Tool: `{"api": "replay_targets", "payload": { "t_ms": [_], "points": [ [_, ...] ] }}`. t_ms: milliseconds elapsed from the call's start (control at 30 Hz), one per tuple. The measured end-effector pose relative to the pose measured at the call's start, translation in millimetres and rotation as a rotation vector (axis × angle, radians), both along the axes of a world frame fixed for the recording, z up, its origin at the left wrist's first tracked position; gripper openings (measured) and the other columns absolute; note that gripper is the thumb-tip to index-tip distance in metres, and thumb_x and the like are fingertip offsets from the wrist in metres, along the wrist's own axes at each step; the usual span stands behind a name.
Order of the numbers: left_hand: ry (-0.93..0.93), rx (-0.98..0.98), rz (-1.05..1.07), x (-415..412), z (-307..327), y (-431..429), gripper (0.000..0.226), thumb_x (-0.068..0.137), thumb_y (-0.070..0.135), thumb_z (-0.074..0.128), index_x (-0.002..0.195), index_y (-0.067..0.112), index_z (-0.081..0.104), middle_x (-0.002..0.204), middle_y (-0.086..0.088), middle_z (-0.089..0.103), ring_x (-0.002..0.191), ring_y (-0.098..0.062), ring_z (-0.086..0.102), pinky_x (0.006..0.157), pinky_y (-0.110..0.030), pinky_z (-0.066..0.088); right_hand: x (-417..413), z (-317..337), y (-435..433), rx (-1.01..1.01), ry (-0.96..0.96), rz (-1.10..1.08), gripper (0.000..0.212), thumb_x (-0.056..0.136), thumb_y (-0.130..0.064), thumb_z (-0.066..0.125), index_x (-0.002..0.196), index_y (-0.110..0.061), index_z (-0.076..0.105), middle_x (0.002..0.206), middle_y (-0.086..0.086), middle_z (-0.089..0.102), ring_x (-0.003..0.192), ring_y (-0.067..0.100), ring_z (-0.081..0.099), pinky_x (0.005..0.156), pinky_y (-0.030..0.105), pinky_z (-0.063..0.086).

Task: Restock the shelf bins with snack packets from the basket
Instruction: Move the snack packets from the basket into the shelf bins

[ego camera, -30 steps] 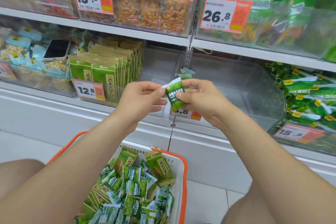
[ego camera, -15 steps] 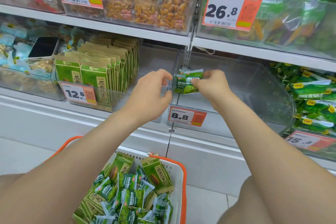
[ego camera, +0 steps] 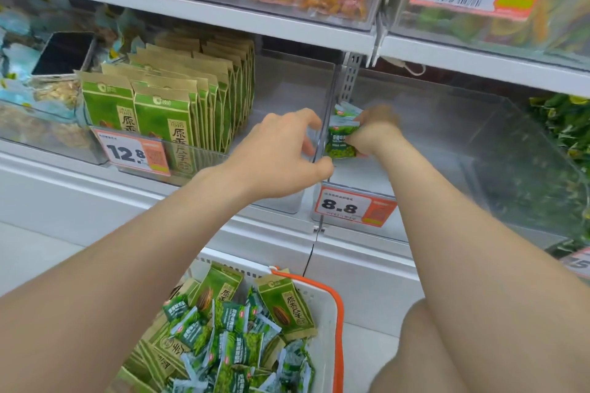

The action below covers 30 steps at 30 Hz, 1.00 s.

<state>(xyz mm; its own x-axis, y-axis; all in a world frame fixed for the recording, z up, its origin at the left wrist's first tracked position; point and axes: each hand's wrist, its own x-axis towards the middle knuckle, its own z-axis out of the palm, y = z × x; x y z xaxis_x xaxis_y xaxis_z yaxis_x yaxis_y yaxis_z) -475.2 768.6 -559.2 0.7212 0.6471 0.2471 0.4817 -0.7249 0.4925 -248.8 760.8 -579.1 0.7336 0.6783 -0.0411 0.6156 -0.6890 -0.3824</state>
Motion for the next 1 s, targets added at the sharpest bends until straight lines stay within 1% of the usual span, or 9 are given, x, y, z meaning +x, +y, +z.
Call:
{"api": "replay_targets", "payload": {
  "t_ms": [67,133,233,333,500,600,700,833,1000],
  "points": [
    [-0.02,0.012,-0.008,0.0,-3.0,1.5,0.059,0.086,0.051,0.07,0.139,0.028,0.056,0.105,0.013,0.074,0.104,-0.017,0.052,0.098,-0.036,0.045,-3.4,2.5,0.8,-0.031,-0.032,-0.02,0.036,0.081,-0.015,0.081,0.116,-0.014,0.072,0.104,0.004,0.074,0.094,0.023,0.072,0.063,0.024,0.051],
    [-0.036,0.015,-0.022,-0.3,-5.4,3.0,0.059,0.086,0.052,0.07,0.139,0.028,0.057,0.105,0.013,0.075,0.095,-0.016,0.053,0.097,-0.035,0.047,-6.2,2.0,-0.1,-0.049,0.033,-0.029,0.03,0.08,-0.012,0.081,0.107,-0.011,0.069,0.091,0.003,0.075,0.08,0.019,0.073,0.053,0.023,0.052],
    [-0.038,0.006,-0.051,-1.2,-7.4,4.6,0.061,0.088,0.052,0.07,0.141,0.026,0.057,0.107,0.012,0.075,0.085,-0.014,0.057,0.098,-0.036,0.05,-8.0,0.2,-3.2,-0.046,0.104,-0.022,0.025,0.083,-0.01,0.08,0.098,-0.008,0.06,0.09,0.006,0.075,0.075,0.02,0.076,0.066,0.032,0.064],
    [-0.027,0.012,-0.077,-3.8,-8.2,3.5,0.063,0.091,0.055,0.068,0.145,0.023,0.056,0.112,0.011,0.074,0.099,-0.021,0.068,0.102,-0.039,0.05,-3.7,0.8,-9.1,0.004,0.165,-0.012,0.029,0.084,-0.005,0.078,0.094,-0.009,0.051,0.085,0.009,0.07,0.076,0.028,0.078,0.078,0.044,0.065],
    [-0.042,0.03,-0.082,-11.1,-14.2,-3.8,0.062,0.093,0.057,0.066,0.144,0.023,0.054,0.119,0.007,0.071,0.102,-0.016,0.067,0.097,-0.042,0.053,-8.5,8.9,-33.7,-0.011,0.028,0.086,0.018,0.092,-0.007,0.063,0.107,-0.001,0.056,0.101,0.014,0.064,0.092,0.034,0.073,0.086,0.042,0.062],
    [-0.183,0.226,0.053,-18.0,-16.1,-14.9,0.043,0.092,0.057,0.06,0.118,0.022,0.06,0.105,0.005,0.063,0.102,-0.022,0.056,0.087,-0.042,0.049,-24.0,20.8,-51.9,0.138,-0.17,0.208,0.02,0.091,-0.012,0.054,0.103,-0.003,0.067,0.098,0.015,0.068,0.098,0.038,0.066,0.079,0.036,0.055],
    [-0.266,0.3,0.253,-25.3,-13.1,-32.6,0.021,0.094,0.044,0.058,0.095,0.023,0.057,0.082,0.007,0.055,0.086,-0.024,0.05,0.066,-0.038,0.039,-60.1,39.6,-80.1,0.336,-0.119,0.304,0.021,0.087,-0.016,0.053,0.088,-0.017,0.074,0.075,-0.001,0.066,0.087,0.027,0.065,0.08,0.033,0.055],
    [-0.059,0.2,0.333,-29.9,-26.2,-45.6,0.025,0.09,0.045,0.057,0.081,0.023,0.062,0.07,0.0,0.061,0.073,-0.033,0.056,0.061,-0.034,0.037,-110.3,49.4,-122.4,0.31,-0.127,0.442,0.009,0.073,-0.028,0.059,0.073,-0.027,0.067,0.066,-0.01,0.065,0.074,0.01,0.063,0.082,0.03,0.055],
    [0.417,-0.115,-0.113,-28.6,-65.8,-59.9,0.015,0.077,0.037,0.055,0.067,0.026,0.052,0.066,0.008,0.052,0.083,-0.033,0.065,0.067,-0.036,0.05,-143.5,17.0,-151.1,-0.243,-0.119,0.731,0.011,0.073,-0.031,0.061,0.076,-0.023,0.068,0.078,-0.005,0.068,0.08,0.022,0.066,0.073,0.04,0.061]
  ]
}}
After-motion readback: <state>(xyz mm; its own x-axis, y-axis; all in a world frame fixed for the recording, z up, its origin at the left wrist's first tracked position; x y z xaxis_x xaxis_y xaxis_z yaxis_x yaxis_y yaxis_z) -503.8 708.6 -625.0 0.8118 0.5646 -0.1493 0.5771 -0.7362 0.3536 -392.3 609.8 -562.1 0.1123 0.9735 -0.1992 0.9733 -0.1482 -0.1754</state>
